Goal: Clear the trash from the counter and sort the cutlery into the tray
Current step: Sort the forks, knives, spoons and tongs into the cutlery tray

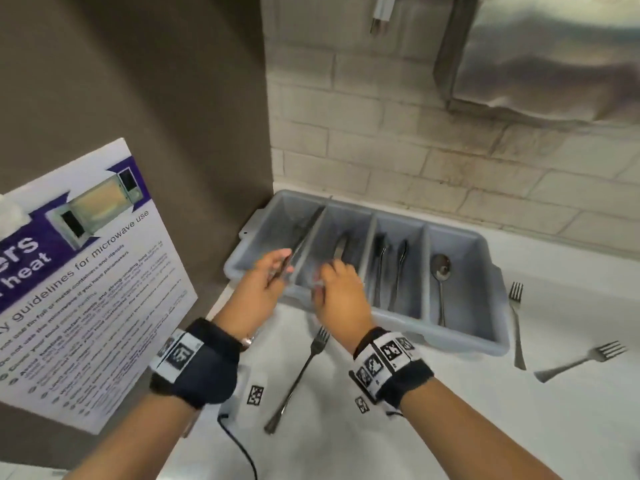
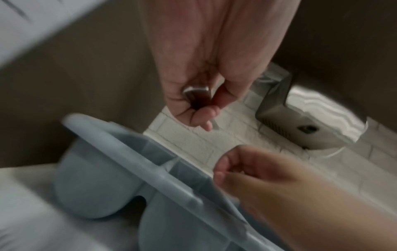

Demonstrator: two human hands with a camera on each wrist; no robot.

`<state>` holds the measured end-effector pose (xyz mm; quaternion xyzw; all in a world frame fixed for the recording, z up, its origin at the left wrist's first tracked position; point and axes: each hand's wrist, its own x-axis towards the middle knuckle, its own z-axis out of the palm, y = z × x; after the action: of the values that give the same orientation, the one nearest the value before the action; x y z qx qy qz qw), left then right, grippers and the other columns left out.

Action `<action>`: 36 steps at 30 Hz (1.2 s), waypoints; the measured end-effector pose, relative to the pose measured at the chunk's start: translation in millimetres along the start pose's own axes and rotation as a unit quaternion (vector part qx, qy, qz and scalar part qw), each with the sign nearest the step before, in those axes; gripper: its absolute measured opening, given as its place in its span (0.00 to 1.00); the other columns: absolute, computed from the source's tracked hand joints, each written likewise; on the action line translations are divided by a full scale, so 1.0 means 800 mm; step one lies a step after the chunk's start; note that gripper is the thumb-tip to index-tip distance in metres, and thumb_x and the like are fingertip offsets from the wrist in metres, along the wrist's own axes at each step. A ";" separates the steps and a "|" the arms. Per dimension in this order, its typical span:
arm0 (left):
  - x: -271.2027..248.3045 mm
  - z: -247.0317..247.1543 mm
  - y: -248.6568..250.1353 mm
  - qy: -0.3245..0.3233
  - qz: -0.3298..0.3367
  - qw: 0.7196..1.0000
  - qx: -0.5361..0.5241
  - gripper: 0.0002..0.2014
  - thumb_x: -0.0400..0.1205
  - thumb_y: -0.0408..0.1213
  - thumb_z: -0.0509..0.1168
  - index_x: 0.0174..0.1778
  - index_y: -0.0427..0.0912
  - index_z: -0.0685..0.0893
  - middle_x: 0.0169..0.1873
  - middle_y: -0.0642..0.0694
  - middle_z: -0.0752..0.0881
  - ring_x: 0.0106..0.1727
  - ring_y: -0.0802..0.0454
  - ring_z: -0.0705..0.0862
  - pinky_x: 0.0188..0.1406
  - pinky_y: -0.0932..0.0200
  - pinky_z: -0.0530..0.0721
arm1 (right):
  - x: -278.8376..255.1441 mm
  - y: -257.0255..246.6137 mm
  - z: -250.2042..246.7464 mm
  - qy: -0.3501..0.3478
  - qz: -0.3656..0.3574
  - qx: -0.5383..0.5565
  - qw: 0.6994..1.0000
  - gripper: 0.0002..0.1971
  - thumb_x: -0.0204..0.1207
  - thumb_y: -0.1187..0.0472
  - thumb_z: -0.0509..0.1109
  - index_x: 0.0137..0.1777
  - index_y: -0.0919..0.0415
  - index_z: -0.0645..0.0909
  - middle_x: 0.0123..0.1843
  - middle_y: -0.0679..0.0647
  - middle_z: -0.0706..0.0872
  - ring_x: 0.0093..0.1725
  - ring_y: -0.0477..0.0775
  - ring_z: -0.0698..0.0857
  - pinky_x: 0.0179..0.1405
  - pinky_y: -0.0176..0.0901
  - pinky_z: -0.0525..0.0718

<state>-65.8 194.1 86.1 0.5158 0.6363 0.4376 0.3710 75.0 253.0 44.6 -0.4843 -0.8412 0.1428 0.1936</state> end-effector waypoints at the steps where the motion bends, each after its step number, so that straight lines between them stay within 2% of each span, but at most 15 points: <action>1: 0.025 0.012 0.000 -0.032 -0.009 0.999 0.024 0.21 0.82 0.19 0.52 0.70 0.37 0.71 0.58 0.44 0.81 0.46 0.63 0.79 0.50 0.74 0.80 | -0.025 0.000 0.003 -0.002 -0.015 0.023 1.000 0.08 0.74 0.62 0.64 0.51 0.62 0.78 0.47 0.62 0.85 0.49 0.64 0.82 0.46 0.52 0.80; 4: 0.086 0.047 -0.007 -0.128 -0.059 0.986 0.089 0.22 0.82 0.18 0.49 0.72 0.33 0.69 0.71 0.33 0.74 0.52 0.52 0.78 0.38 0.78 0.79 | -0.088 0.007 0.028 -0.117 -0.038 0.045 0.991 0.12 0.78 0.56 0.59 0.60 0.54 0.74 0.48 0.60 0.88 0.49 0.63 0.84 0.43 0.47 0.79; 5: 0.100 0.057 -0.010 -0.147 -0.074 0.979 0.122 0.23 0.82 0.19 0.49 0.73 0.34 0.69 0.73 0.33 0.73 0.56 0.47 0.80 0.45 0.73 0.82 | -0.102 0.010 0.039 -0.155 -0.051 0.028 0.986 0.14 0.79 0.55 0.58 0.64 0.50 0.72 0.52 0.60 0.86 0.51 0.63 0.83 0.46 0.49 0.81; 6: 0.111 0.066 -0.012 -0.163 -0.083 0.969 0.167 0.23 0.83 0.20 0.50 0.74 0.34 0.68 0.74 0.33 0.72 0.64 0.40 0.79 0.59 0.64 0.81 | -0.114 0.015 0.049 -0.180 -0.064 0.014 0.981 0.15 0.79 0.54 0.58 0.65 0.47 0.71 0.54 0.60 0.84 0.52 0.64 0.82 0.48 0.52 0.81; 8: 0.126 0.079 -0.016 -0.194 -0.085 0.939 0.270 0.23 0.82 0.21 0.51 0.75 0.35 0.67 0.76 0.33 0.70 0.73 0.35 0.72 0.73 0.51 0.70 | -0.128 0.021 0.060 -0.209 -0.072 -0.007 0.975 0.14 0.80 0.55 0.56 0.64 0.47 0.74 0.51 0.62 0.82 0.51 0.66 0.81 0.48 0.54 0.80; 10: 0.135 0.086 -0.020 -0.217 -0.077 0.911 0.343 0.23 0.81 0.22 0.53 0.74 0.34 0.69 0.75 0.33 0.71 0.75 0.37 0.71 0.75 0.51 0.68 | -0.141 0.030 0.065 -0.222 -0.057 -0.003 0.973 0.14 0.79 0.54 0.54 0.59 0.51 0.78 0.48 0.63 0.80 0.49 0.67 0.81 0.48 0.53 0.79; 13: 0.140 0.093 -0.025 -0.245 -0.080 0.879 0.402 0.21 0.81 0.22 0.54 0.71 0.30 0.71 0.72 0.32 0.75 0.72 0.38 0.75 0.72 0.51 0.72 | -0.157 0.043 0.063 -0.230 -0.025 -0.009 0.973 0.16 0.79 0.51 0.53 0.56 0.56 0.79 0.52 0.63 0.78 0.51 0.66 0.80 0.50 0.54 0.79; 16: 0.137 0.094 -0.024 -0.256 -0.072 0.869 0.417 0.22 0.80 0.23 0.53 0.70 0.32 0.73 0.71 0.33 0.76 0.70 0.37 0.76 0.71 0.50 0.73 | -0.162 0.047 0.059 -0.219 -0.008 0.004 0.976 0.14 0.80 0.53 0.55 0.56 0.55 0.81 0.53 0.61 0.79 0.50 0.65 0.80 0.51 0.53 0.79; 19: 0.119 0.082 -0.015 -0.208 -0.054 0.919 0.330 0.26 0.78 0.20 0.54 0.72 0.39 0.73 0.73 0.38 0.75 0.71 0.41 0.75 0.71 0.53 0.74 | -0.156 0.046 0.060 -0.216 -0.009 0.006 0.976 0.14 0.80 0.56 0.55 0.53 0.58 0.82 0.52 0.61 0.81 0.50 0.65 0.81 0.47 0.49 0.77; 21: 0.089 0.061 -0.006 -0.130 -0.023 0.958 0.255 0.23 0.80 0.21 0.54 0.69 0.40 0.77 0.69 0.39 0.79 0.63 0.44 0.81 0.63 0.56 0.77 | -0.150 0.042 0.062 -0.211 -0.005 0.013 0.977 0.15 0.80 0.55 0.55 0.50 0.61 0.82 0.50 0.62 0.82 0.50 0.65 0.81 0.43 0.46 0.70; 23: 0.044 0.035 -0.008 -0.043 0.005 0.970 0.241 0.18 0.80 0.24 0.56 0.63 0.39 0.81 0.63 0.39 0.81 0.56 0.45 0.84 0.59 0.57 0.78 | -0.141 0.037 0.064 -0.209 0.012 0.015 0.978 0.17 0.81 0.52 0.55 0.44 0.62 0.80 0.46 0.62 0.83 0.47 0.64 0.81 0.41 0.46 0.68; 26: -0.034 -0.003 -0.044 0.057 -0.021 0.947 0.315 0.11 0.80 0.31 0.61 0.55 0.40 0.83 0.54 0.39 0.86 0.50 0.41 0.86 0.52 0.53 0.82 | -0.124 0.025 0.070 -0.209 0.074 0.010 0.975 0.23 0.79 0.41 0.55 0.34 0.59 0.73 0.36 0.55 0.78 0.38 0.59 0.77 0.37 0.45 0.70; 29: -0.095 -0.025 -0.109 0.066 -0.131 0.917 0.371 0.13 0.77 0.35 0.66 0.57 0.41 0.79 0.54 0.38 0.86 0.53 0.40 0.86 0.54 0.50 0.83 | -0.108 0.013 0.077 -0.217 0.119 -0.020 0.969 0.26 0.74 0.34 0.58 0.34 0.59 0.74 0.36 0.56 0.81 0.37 0.59 0.80 0.31 0.43 0.74; 33: -0.130 -0.035 -0.166 0.058 -0.213 0.897 0.382 0.18 0.76 0.37 0.68 0.61 0.37 0.77 0.55 0.36 0.86 0.54 0.39 0.86 0.57 0.49 0.84 | -0.093 0.010 0.079 -0.234 0.197 0.049 0.951 0.13 0.70 0.51 0.66 0.39 0.62 0.78 0.43 0.57 0.85 0.44 0.60 0.86 0.43 0.45 0.85; 36: -0.138 -0.038 -0.177 0.055 -0.244 0.888 0.385 0.14 0.77 0.36 0.67 0.57 0.35 0.80 0.52 0.36 0.88 0.54 0.39 0.86 0.56 0.51 0.83 | -0.091 0.008 0.069 -0.259 0.204 0.101 0.938 0.10 0.69 0.56 0.67 0.38 0.64 0.77 0.40 0.58 0.83 0.41 0.59 0.83 0.36 0.44 0.78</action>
<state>-119.2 68.2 -34.0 0.4214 0.8802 0.0815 0.2024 87.0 190.0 -20.4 -0.5697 -0.7262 0.3845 -0.0166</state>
